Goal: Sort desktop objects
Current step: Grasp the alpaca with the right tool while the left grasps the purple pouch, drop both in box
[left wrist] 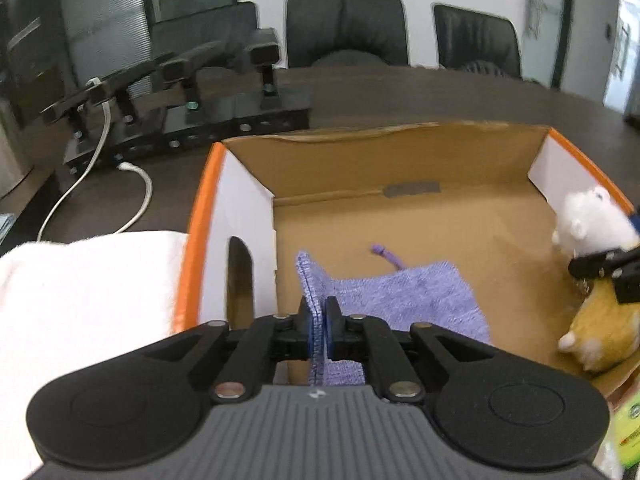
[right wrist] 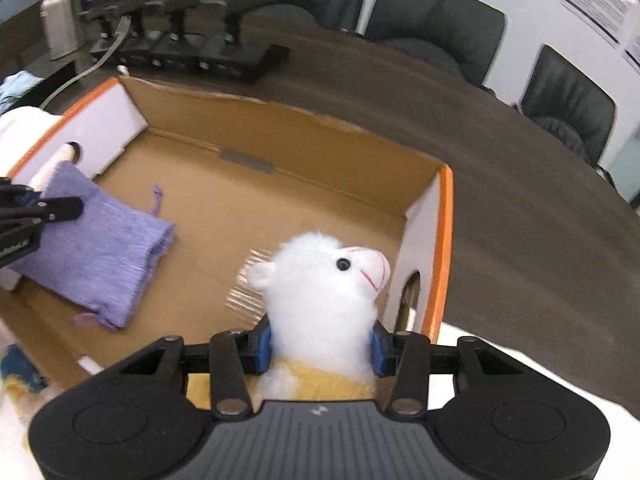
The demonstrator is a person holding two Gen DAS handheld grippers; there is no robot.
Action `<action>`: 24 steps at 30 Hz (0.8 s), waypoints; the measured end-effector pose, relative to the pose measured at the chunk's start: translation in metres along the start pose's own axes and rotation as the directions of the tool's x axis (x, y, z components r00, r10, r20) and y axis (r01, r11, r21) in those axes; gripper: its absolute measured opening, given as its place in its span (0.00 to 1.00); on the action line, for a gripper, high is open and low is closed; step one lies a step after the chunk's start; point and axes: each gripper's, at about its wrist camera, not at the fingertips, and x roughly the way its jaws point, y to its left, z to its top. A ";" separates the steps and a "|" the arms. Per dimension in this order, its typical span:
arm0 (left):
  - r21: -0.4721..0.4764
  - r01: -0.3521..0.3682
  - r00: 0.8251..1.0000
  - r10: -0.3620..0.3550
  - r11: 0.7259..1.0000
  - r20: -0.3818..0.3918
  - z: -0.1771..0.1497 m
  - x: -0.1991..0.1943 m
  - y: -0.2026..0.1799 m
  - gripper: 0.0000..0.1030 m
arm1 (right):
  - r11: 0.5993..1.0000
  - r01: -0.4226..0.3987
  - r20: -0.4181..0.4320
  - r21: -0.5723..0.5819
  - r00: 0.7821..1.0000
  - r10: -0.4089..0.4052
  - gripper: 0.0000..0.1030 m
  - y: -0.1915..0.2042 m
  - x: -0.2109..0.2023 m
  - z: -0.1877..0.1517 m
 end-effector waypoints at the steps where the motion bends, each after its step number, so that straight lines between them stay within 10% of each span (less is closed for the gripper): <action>1: -0.005 -0.002 1.000 0.002 1.000 -0.010 0.002 0.000 -0.001 0.09 | 1.000 0.006 0.014 -0.007 1.000 -0.006 0.44 -0.002 0.000 -0.005; 4: -0.061 0.056 0.998 -0.058 0.997 -0.037 0.010 0.001 0.008 0.23 | 1.000 0.019 -0.004 0.009 1.000 -0.019 0.47 0.005 -0.004 -0.011; 7: -0.059 0.094 0.995 -0.096 0.994 -0.023 0.016 -0.018 0.007 0.79 | 0.999 0.005 -0.033 0.042 0.999 -0.004 0.64 -0.002 -0.017 -0.011; 9: -0.043 0.036 0.999 -0.035 0.998 0.024 0.021 -0.033 0.005 0.99 | 0.997 -0.015 -0.029 0.080 0.999 0.018 0.71 -0.009 -0.031 -0.011; 24: -0.217 0.035 0.999 -0.033 0.975 0.014 0.021 -0.144 0.020 1.00 | 0.943 -0.111 0.172 0.314 0.983 0.058 0.85 -0.011 -0.157 -0.015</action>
